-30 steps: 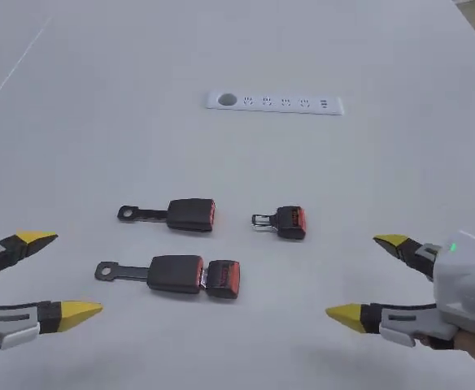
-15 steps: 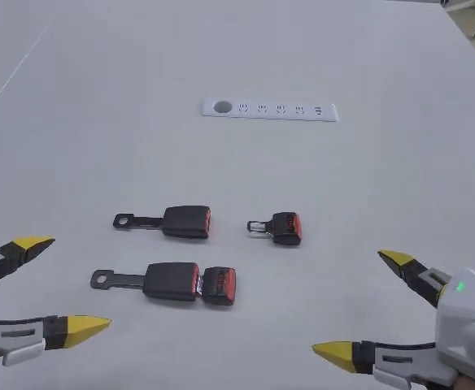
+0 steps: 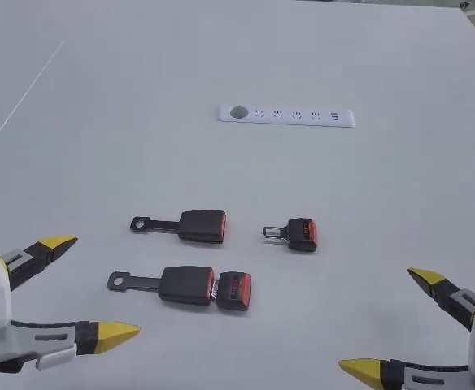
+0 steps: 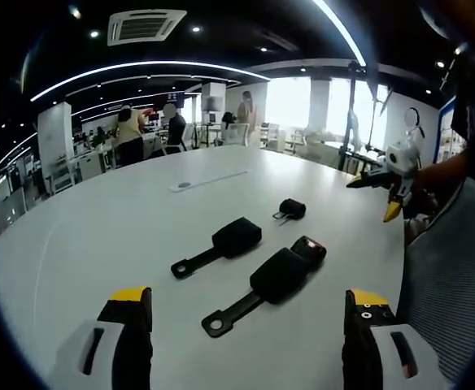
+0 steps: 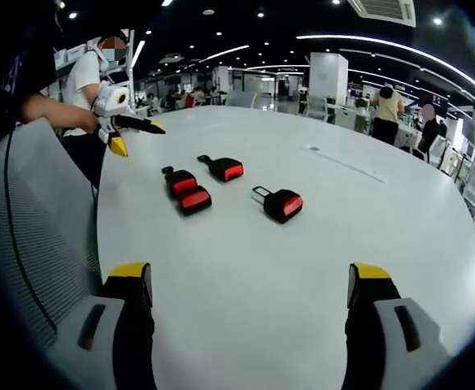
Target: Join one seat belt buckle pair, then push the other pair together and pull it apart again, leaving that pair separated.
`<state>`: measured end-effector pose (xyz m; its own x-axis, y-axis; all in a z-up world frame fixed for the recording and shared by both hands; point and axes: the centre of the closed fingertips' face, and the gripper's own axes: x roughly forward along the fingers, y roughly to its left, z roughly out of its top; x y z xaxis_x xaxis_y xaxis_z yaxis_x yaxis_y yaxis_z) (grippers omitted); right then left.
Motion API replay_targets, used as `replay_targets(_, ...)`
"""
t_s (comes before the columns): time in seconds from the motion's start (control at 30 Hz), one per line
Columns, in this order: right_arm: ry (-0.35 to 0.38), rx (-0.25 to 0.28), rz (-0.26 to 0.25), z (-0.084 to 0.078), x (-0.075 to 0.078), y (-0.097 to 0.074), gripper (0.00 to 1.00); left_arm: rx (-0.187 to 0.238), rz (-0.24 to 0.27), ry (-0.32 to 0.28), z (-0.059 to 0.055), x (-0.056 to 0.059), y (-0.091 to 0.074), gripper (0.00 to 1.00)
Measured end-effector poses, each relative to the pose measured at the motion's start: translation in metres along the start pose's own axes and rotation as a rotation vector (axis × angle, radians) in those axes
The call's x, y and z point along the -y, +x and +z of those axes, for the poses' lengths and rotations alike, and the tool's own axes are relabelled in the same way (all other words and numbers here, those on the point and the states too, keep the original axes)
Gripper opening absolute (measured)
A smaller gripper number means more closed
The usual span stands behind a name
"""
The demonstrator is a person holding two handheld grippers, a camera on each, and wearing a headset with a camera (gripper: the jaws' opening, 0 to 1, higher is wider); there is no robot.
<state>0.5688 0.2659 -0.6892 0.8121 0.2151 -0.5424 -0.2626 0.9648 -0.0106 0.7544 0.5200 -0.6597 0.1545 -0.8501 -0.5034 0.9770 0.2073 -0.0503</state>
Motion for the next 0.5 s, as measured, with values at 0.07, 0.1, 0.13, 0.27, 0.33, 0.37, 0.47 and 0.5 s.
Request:
replay_targets(0.07, -0.001, -0.003, 0.0, -0.0007, 0.0006, -0.0003, 1.0, 0.0, 0.0, -0.001, -0.0009, 0.0, 0.0, 1.0)
replay_targets(0.1, -0.001, -0.003, 0.0, -0.0008, 0.0007, -0.0004, 1.0, -0.004, 0.001, -0.002, -0.0019, 0.0, 0.0001, 1.0)
replay_targets(0.13, -0.001, -0.003, -0.002, -0.0012, 0.0016, -0.0009, 1.0, -0.004, 0.002, -0.002, -0.0018, 0.0005, 0.0002, 1.0)
replay_targets(0.27, 0.001, -0.001, -0.007, -0.0028, 0.0025, -0.0017, 1.0, -0.005, -0.003, 0.001, -0.0021, 0.0026, 0.0003, 1.0)
replay_targets(0.33, 0.004, 0.0, -0.009, -0.0029, 0.0027, -0.0014, 1.0, -0.003, -0.002, 0.003, -0.0021, 0.0025, 0.0005, 1.0)
replay_targets(0.37, 0.004, 0.0, -0.008, -0.003, 0.0031, -0.0015, 1.0, -0.003, -0.003, 0.002, -0.0024, 0.0023, 0.0007, 1.0)
replay_targets(0.47, 0.001, -0.001, -0.001, -0.003, 0.0032, -0.001, 1.0, -0.008, 0.0, 0.005, -0.0033, 0.001, 0.0007, 1.0)
replay_targets(0.5, 0.001, 0.0, 0.0, -0.0029, 0.0032, -0.001, 1.0, -0.007, 0.0, 0.006, -0.003, 0.001, 0.0007, 1.0)
